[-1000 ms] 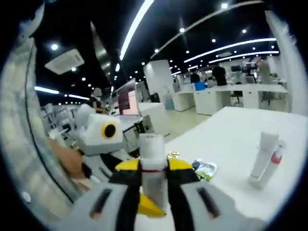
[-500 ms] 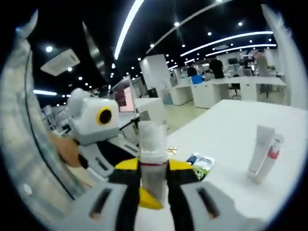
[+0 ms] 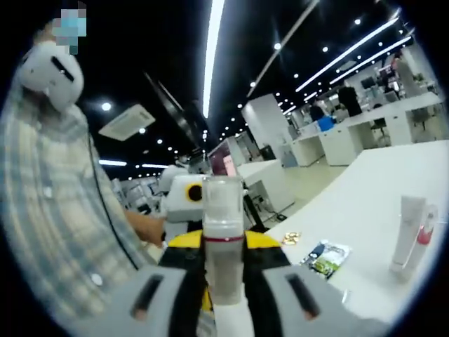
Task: Arrange the skincare products in the storage area until every visible bottle or jar stands upright without overlapping.
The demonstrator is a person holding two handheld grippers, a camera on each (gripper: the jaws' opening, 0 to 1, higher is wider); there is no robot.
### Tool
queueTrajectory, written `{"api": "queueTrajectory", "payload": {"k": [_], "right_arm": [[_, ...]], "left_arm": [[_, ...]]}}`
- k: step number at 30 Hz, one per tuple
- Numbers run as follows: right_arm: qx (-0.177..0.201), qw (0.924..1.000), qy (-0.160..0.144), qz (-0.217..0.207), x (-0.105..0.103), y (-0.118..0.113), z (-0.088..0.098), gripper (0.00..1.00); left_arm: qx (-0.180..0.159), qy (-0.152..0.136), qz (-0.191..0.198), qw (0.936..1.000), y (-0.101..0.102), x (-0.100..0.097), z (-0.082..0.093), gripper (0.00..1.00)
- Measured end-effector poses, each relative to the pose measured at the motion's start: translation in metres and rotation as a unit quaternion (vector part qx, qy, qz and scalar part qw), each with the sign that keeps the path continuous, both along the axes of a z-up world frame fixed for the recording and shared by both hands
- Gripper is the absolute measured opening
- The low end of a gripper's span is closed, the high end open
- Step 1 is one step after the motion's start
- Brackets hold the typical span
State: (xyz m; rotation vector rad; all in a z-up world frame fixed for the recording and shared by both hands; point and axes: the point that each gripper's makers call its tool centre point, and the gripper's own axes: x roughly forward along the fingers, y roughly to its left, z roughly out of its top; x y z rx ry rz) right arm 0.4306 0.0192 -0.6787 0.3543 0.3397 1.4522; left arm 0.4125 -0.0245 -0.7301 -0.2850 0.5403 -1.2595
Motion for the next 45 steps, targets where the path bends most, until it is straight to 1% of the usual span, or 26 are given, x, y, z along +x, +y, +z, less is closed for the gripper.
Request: {"api": "queueTrajectory", "payload": {"k": [2,4,7,9,11,12,14,16,20,22,23,24,26,27,28,30,31,32,36,37,38,39,40,43,44,45], "right_arm": [[0.003,1.0,0.005,0.005,-0.002,-0.001,0.001,0.18],[0.006,0.9998,0.01,0.014,-0.005,0.0,0.002,0.18],[0.006,0.9999,0.004,0.01,-0.005,0.0,0.003,0.19],[0.01,0.9999,0.001,-0.007,0.002,0.0,0.006,0.19],[0.013,0.9993,-0.002,-0.036,0.013,-0.002,0.011,0.2],[0.01,0.9985,-0.004,-0.054,0.02,-0.003,0.013,0.2],[0.003,0.997,-0.027,-0.072,0.025,-0.004,0.017,0.21],[-0.008,0.9945,-0.055,-0.089,0.029,-0.005,0.021,0.22],[-0.03,0.9911,-0.066,-0.112,0.032,-0.008,0.024,0.25],[-0.05,0.9858,-0.07,-0.144,0.039,-0.012,0.024,0.25],[-0.052,0.9834,-0.076,-0.157,0.041,-0.013,0.026,0.26],[-0.058,0.9799,-0.073,-0.176,0.045,-0.014,0.026,0.26],[-0.06,0.9814,-0.074,-0.167,0.04,-0.007,0.031,0.26],[-0.066,0.9801,-0.078,-0.171,0.04,-0.004,0.032,0.26],[-0.071,0.978,-0.079,-0.18,0.042,-0.004,0.031,0.26],[-0.074,0.976,-0.049,-0.199,0.047,-0.003,0.029,0.26],[-0.072,0.974,-0.029,-0.213,0.05,-0.004,0.028,0.25],[-0.071,0.9724,-0.02,-0.221,0.052,-0.005,0.026,0.22],[-0.084,0.9737,-0.021,-0.211,0.051,-0.005,0.021,0.21],[-0.086,0.9744,-0.025,-0.206,0.05,-0.004,0.021,0.21],[-0.09,0.9748,-0.029,-0.202,0.049,-0.005,0.021,0.21],[-0.094,0.9762,-0.039,-0.191,0.047,-0.004,0.022,0.21],[-0.094,0.9767,-0.04,-0.189,0.047,-0.005,0.022,0.2],[-0.088,0.9817,-0.046,-0.163,0.044,-0.007,0.026,0.2],[-0.081,0.9865,-0.05,-0.133,0.038,-0.006,0.028,0.2],[-0.074,0.99,-0.046,-0.111,0.032,-0.005,0.031,0.2]], "left_arm": [[-0.004,0.004,-0.01,0.9999,-0.002,-0.004,0.001,0.24],[-0.001,-0.001,-0.019,0.9998,-0.003,-0.008,0.001,0.23],[0.012,-0.012,-0.014,0.9998,-0.003,-0.005,0.002,0.22],[0.012,-0.014,0.0,0.9998,-0.002,0.001,0.004,0.22],[0.009,-0.007,0.018,0.9998,-0.002,0.008,0.008,0.21],[0.015,-0.008,0.038,0.9991,0.0,0.016,0.009,0.21],[0.026,-0.011,0.053,0.9982,0.001,0.024,0.012,0.21],[0.051,-0.032,0.069,0.9958,0.003,0.032,0.015,0.21],[0.097,-0.061,0.113,0.987,0.008,0.046,0.019,0.21],[0.117,-0.08,0.153,0.978,0.014,0.056,0.022,0.21],[0.122,-0.083,0.159,0.9763,0.014,0.057,0.022,0.21],[0.125,-0.086,0.166,0.9743,0.015,0.058,0.022,0.21],[0.13,-0.09,0.17,0.9726,0.013,0.057,0.021,0.21],[0.138,-0.096,0.175,0.97,0.014,0.057,0.021,0.21],[0.139,-0.097,0.176,0.9697,0.013,0.057,0.02,0.21],[0.15,-0.099,0.172,0.9685,0.012,0.055,0.016,0.21],[0.153,-0.101,0.168,0.9686,0.012,0.054,0.014,0.21],[0.153,-0.101,0.168,0.9686,0.012,0.055,0.014,0.21],[0.152,-0.094,0.163,0.9701,0.013,0.054,0.01,0.21],[0.147,-0.09,0.161,0.9717,0.013,0.053,0.01,0.21],[0.137,-0.08,0.152,0.9756,0.011,0.051,0.01,0.21],[0.133,-0.079,0.146,0.9771,0.009,0.05,0.01,0.21],[0.124,-0.079,0.137,0.9797,0.008,0.049,0.011,0.22],[0.078,-0.059,0.105,0.9897,0.002,0.042,0.017,0.23],[0.056,-0.047,0.08,0.9941,-0.002,0.036,0.021,0.26],[0.045,-0.042,0.067,0.9959,-0.003,0.032,0.024,0.3]]}}
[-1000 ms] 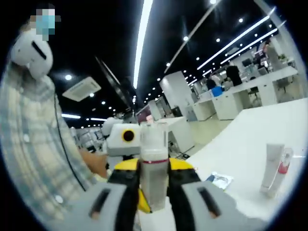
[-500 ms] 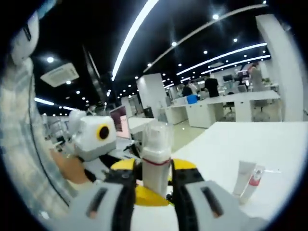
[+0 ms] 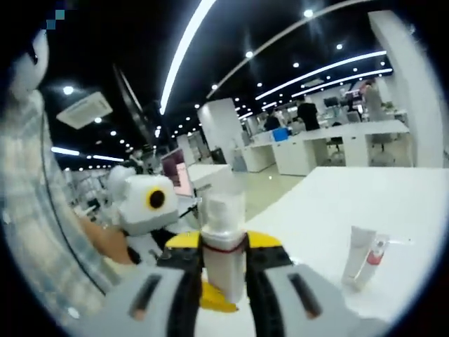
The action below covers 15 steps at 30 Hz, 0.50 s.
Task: Arrange the skincare products in the storage area until every visible bottle or jar stands upright without overlapping.
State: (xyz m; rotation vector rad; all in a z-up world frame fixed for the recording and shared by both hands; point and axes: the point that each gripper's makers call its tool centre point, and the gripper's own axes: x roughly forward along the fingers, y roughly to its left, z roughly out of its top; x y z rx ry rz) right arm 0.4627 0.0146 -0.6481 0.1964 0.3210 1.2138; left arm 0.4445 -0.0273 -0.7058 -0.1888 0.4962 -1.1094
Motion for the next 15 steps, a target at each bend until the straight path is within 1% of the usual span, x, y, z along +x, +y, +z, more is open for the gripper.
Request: {"api": "queueTrajectory", "payload": {"k": [1,2,3,4,5,6,7,10,11,12,13,14,15], "right_arm": [[0.007,0.9999,-0.002,0.01,-0.002,0.0,0.003,0.2],[0.023,0.9987,-0.008,0.045,-0.011,0.001,0.009,0.2],[0.033,0.9974,-0.003,0.064,-0.017,0.001,0.012,0.2],[0.045,0.9954,-0.002,0.085,-0.022,0.0,0.016,0.2],[0.053,0.9934,-0.018,0.1,-0.027,-0.002,0.022,0.2],[0.054,0.9921,-0.02,0.112,-0.031,-0.003,0.023,0.2],[0.056,0.9906,-0.012,0.124,-0.035,-0.004,0.025,0.2],[0.083,0.9861,-0.003,0.144,-0.043,-0.008,0.033,0.2],[0.089,0.9843,0.003,0.153,-0.046,-0.009,0.034,0.2],[0.092,0.9837,0.004,0.154,-0.047,-0.009,0.034,0.2],[0.1,0.9821,0.009,0.16,-0.049,-0.009,0.036,0.2],[0.11,0.9789,0.018,0.172,-0.054,-0.009,0.038,0.2],[0.113,0.9778,0.021,0.175,-0.055,-0.009,0.038,0.2]], "left_arm": [[-0.013,-0.003,-0.016,0.9998,-0.001,-0.003,0.004,0.35],[-0.038,-0.002,-0.046,0.9982,-0.005,-0.012,0.013,0.37],[-0.056,0.0,-0.071,0.9959,-0.007,-0.019,0.019,0.37],[-0.07,0.003,-0.087,0.9937,-0.007,-0.023,0.023,0.37],[-0.081,0.002,-0.09,0.9926,-0.007,-0.023,0.026,0.37],[-0.091,0.004,-0.112,0.9895,-0.006,-0.029,0.029,0.36],[-0.095,0.01,-0.126,0.9874,-0.006,-0.033,0.03,0.34],[-0.113,0.001,-0.144,0.9831,-0.006,-0.039,0.038,0.29],[-0.123,0.008,-0.15,0.981,-0.007,-0.042,0.04,0.28],[-0.138,0.025,-0.159,0.9772,-0.009,-0.046,0.043,0.28],[-0.143,0.03,-0.164,0.9757,-0.01,-0.048,0.043,0.28],[-0.152,0.032,-0.175,0.9723,-0.012,-0.053,0.046,0.28],[-0.158,0.036,-0.181,0.9701,-0.014,-0.056,0.047,0.28]]}}
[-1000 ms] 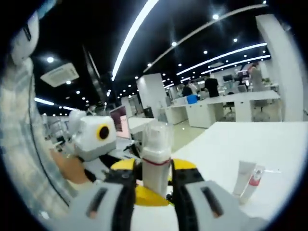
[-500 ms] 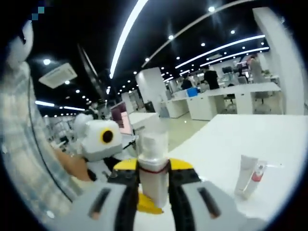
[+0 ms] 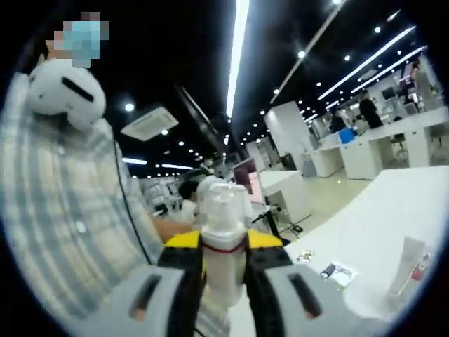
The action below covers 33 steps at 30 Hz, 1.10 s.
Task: Arrange the skincare products in the storage area until every visible bottle or jar stands upright without overlapping.
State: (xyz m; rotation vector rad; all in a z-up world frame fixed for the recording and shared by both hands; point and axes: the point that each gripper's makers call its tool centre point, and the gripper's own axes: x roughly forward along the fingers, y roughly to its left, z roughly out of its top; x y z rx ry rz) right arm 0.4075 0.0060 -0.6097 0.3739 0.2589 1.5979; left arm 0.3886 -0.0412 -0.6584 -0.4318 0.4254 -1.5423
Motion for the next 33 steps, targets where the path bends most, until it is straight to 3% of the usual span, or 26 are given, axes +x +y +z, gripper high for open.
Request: {"api": "queueTrajectory", "payload": {"k": [5,7,10,14,16,17,19,24,26,32,33], "right_arm": [[0.006,0.9997,0.013,0.021,-0.008,0.003,0.0,0.21],[0.018,0.9996,0.014,0.015,-0.008,0.001,0.002,0.21],[0.026,0.9996,0.012,0.0,-0.006,0.001,0.004,0.21],[0.017,0.9987,-0.011,-0.047,0.008,0.002,0.001,0.21],[-0.003,0.997,-0.01,-0.076,0.019,0.001,-0.005,0.2],[-0.021,0.995,-0.008,-0.097,0.026,0.001,-0.012,0.19],[-0.038,0.9917,-0.002,-0.123,0.034,0.003,-0.017,0.19],[-0.076,0.9803,-0.016,-0.182,0.046,0.009,-0.028,0.21],[-0.088,0.9736,-0.015,-0.21,0.054,0.009,-0.031,0.22],[-0.091,0.9598,0.017,-0.265,0.065,0.007,-0.035,0.23],[-0.093,0.9569,0.017,-0.275,0.066,0.007,-0.034,0.23]], "left_arm": [[-0.009,0.007,-0.026,0.9996,-0.005,-0.012,0.0,0.26],[-0.011,-0.008,-0.015,0.9998,-0.002,-0.011,0.003,0.25],[-0.01,-0.007,-0.002,0.9999,0.0,-0.008,0.004,0.25],[0.003,-0.01,0.04,0.9991,0.002,0.006,-0.001,0.24],[0.028,-0.02,0.084,0.9959,0.006,0.022,-0.009,0.24],[0.048,-0.002,0.098,0.994,0.009,0.026,-0.016,0.24],[0.063,0.002,0.123,0.9904,0.012,0.034,-0.021,0.24],[0.147,-0.033,0.186,0.971,0.019,0.05,-0.035,0.24],[0.173,-0.042,0.215,0.9602,0.023,0.058,-0.039,0.24],[0.221,-0.073,0.275,0.9327,0.03,0.072,-0.041,0.24],[0.222,-0.079,0.28,0.9307,0.03,0.073,-0.04,0.24]]}}
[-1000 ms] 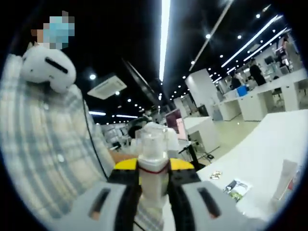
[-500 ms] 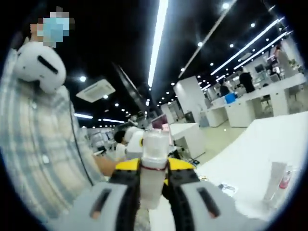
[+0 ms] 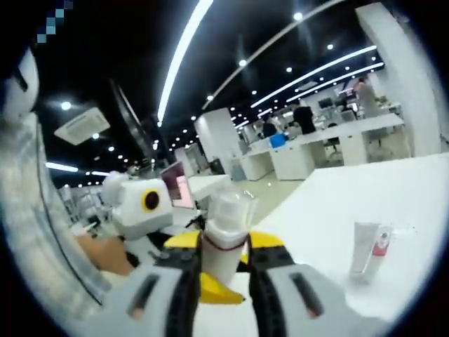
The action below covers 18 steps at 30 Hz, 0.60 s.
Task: Arrange the skincare products in the storage area until every visible bottle or jar stands upright without overlapping.
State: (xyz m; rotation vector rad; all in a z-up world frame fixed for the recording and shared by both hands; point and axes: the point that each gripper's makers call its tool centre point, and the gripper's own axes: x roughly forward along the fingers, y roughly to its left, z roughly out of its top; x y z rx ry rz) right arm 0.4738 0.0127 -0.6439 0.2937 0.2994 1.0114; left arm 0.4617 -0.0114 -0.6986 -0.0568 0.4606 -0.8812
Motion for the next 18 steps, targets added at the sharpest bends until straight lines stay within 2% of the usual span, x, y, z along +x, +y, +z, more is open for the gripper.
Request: {"api": "queueTrajectory", "payload": {"k": [3,5,7,8,10,11,12,13,14,15,17,18], "right_arm": [[-0.012,0.9998,-0.012,0.004,-0.004,0.003,0.003,0.22],[-0.011,0.9999,-0.009,0.008,-0.004,0.002,0.002,0.21],[-0.01,0.9996,-0.014,0.021,-0.006,0.002,0.003,0.2],[-0.014,0.9995,-0.015,0.026,-0.007,0.002,0.003,0.2],[-0.008,0.9987,-0.012,0.049,-0.012,0.0,0.005,0.2],[-0.006,0.9982,-0.013,0.058,-0.013,-0.001,0.005,0.2],[0.001,0.9976,-0.012,0.068,-0.016,-0.003,0.007,0.2],[0.011,0.9951,-0.008,0.098,-0.023,-0.003,0.009,0.2],[0.017,0.9942,-0.011,0.105,-0.025,-0.004,0.012,0.2],[0.029,0.9913,-0.014,0.127,-0.032,-0.005,0.016,0.2],[0.047,0.986,-0.021,0.159,-0.041,-0.006,0.024,0.2],[0.051,0.9844,-0.023,0.167,-0.044,-0.007,0.026,0.2]], "left_arm": [[-0.002,0.0,0.002,1.0,0.001,-0.001,0.0,0.24],[-0.01,0.003,0.0,0.9999,0.001,-0.002,-0.001,0.24],[-0.01,-0.009,-0.008,0.9999,0.0,-0.003,0.0,0.24],[-0.012,-0.007,-0.009,0.9999,0.001,-0.004,-0.001,0.24],[-0.041,0.003,-0.05,0.9979,-0.007,-0.014,0.002,0.24],[-0.049,0.003,-0.055,0.9973,-0.007,-0.015,0.004,0.24],[-0.068,0.0,-0.074,0.9949,-0.01,-0.019,0.007,0.24],[-0.082,0.014,-0.104,0.9911,-0.012,-0.029,0.008,0.24],[-0.086,0.011,-0.116,0.9895,-0.013,-0.032,0.009,0.24],[-0.09,0.01,-0.144,0.9854,-0.015,-0.04,0.01,0.25],[-0.097,0.027,-0.165,0.981,-0.018,-0.049,0.009,0.26],[-0.113,0.042,-0.187,0.9749,-0.021,-0.057,0.011,0.27]]}}
